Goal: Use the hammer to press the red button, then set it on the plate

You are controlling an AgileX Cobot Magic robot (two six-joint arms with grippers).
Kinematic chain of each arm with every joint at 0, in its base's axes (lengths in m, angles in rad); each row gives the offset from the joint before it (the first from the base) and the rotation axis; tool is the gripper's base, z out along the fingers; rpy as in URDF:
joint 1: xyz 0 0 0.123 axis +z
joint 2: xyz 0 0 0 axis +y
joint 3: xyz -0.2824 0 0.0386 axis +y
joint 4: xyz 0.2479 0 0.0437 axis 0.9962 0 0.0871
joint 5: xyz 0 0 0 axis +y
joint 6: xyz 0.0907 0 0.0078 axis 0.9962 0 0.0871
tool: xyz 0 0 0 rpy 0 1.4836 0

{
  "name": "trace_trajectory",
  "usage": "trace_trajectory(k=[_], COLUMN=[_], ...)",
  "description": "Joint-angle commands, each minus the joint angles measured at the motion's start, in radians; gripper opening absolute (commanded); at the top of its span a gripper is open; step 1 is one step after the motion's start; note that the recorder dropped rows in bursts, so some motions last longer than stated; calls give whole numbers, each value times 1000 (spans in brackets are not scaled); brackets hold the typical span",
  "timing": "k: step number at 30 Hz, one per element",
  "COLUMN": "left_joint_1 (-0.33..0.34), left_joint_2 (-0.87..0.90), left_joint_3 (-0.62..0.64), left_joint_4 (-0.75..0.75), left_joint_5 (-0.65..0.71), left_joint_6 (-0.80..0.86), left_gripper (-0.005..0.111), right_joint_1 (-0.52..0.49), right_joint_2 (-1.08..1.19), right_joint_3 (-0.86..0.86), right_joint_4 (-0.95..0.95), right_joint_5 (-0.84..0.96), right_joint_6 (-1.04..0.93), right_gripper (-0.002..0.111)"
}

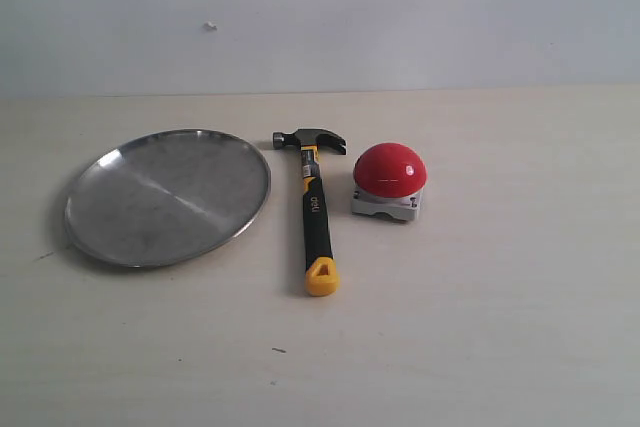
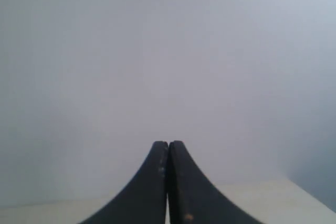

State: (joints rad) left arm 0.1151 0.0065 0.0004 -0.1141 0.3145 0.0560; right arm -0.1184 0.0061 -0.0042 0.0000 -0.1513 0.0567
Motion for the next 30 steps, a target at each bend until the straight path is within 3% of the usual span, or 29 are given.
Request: trace_trajectory(k=[1,4,8,11,15,20,24,30], left_joint_1=[2,2,2,2,2,2,1,1], left_joint_2=[-7,-7,-7,-7,-7,-7,-7,-7], left_joint_3=[0,0,0,0,0,0,0,0], left_joint_4=[-6,-6,-6,-6,-6,-6,-6,-6], left_joint_5=[-2,-2,-2,-2,-2,-2,-2,-2], left_joint_6=[1,1,1,1,1,1,1,1], left_gripper=[0,0,0,0,0,0,0,0], right_joint_1=[-6,-6,-6,-6,-6,-6,3,131], right_joint_2=[-6,-6,-6,23,267,678,1013,1388], right_joint_3=[4,4,4,-92,-320,-635,-918,-1288], right_joint_4=[0,0,0,0,82,25,-16,196], right_joint_5=[-90,-134,-406,-394,-170,142,548,1124], right_joint_6=[58,229,454,446,279,276,202,-116], right_gripper=[0,0,0,0,0,0,0,0])
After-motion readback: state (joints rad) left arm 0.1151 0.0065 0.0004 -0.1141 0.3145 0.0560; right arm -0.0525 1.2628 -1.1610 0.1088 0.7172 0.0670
